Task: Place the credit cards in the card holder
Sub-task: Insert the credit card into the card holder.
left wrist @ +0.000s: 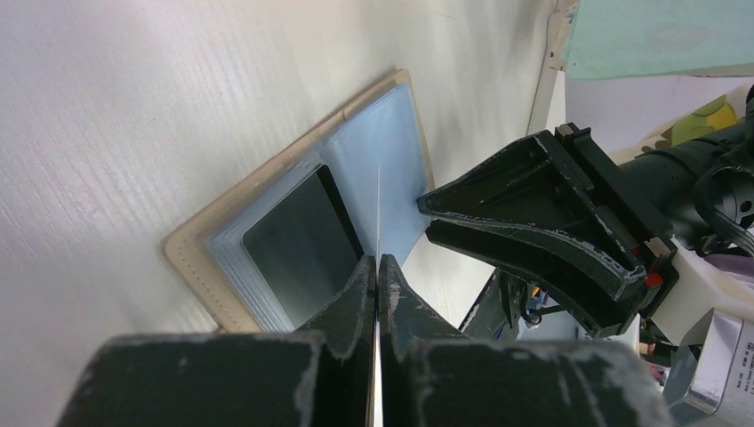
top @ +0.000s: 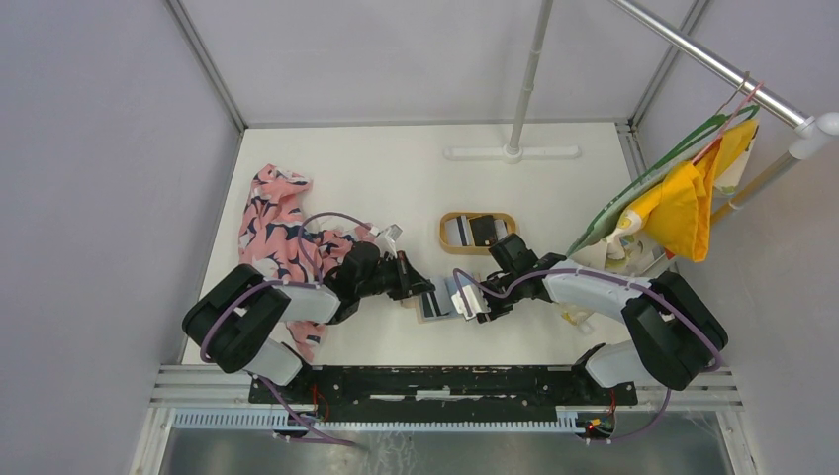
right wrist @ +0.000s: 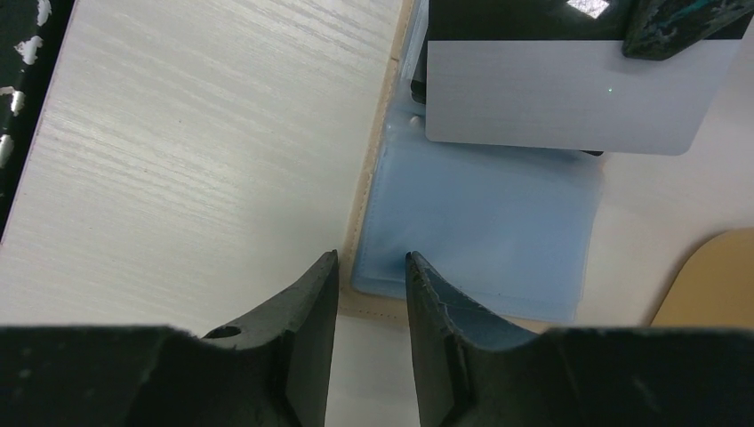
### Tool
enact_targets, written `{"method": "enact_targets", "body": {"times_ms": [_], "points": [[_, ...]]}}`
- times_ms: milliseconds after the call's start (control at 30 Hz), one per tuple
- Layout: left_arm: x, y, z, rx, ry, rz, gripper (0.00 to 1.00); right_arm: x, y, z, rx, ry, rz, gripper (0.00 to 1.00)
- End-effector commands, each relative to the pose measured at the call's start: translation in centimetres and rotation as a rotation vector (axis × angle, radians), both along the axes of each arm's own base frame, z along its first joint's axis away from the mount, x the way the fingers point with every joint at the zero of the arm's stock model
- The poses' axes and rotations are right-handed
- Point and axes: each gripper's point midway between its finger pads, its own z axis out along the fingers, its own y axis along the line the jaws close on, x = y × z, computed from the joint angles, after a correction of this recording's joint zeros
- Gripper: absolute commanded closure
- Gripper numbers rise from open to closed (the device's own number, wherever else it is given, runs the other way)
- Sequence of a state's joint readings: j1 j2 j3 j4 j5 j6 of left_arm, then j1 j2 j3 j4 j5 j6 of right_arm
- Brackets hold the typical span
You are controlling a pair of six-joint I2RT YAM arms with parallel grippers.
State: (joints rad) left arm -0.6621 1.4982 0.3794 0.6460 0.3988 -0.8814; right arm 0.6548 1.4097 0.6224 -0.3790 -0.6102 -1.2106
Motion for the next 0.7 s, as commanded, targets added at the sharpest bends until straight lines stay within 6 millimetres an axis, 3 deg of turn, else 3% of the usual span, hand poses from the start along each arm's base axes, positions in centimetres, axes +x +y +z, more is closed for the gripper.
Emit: {"method": "enact_targets", "body": {"times_ms": [0, 667], "points": [[0.7, -0.1, 0.7, -0.036, -0.015, 0.031, 0.98, 0.4, -0.1, 0.0, -0.034, -0.013, 0.004, 0.61], [0.5, 0.3, -1.0, -0.066, 0.048, 0.088, 0.98, 0.5, -0.1, 0.1, -0.035, -0.011, -0.002, 0.61]]}}
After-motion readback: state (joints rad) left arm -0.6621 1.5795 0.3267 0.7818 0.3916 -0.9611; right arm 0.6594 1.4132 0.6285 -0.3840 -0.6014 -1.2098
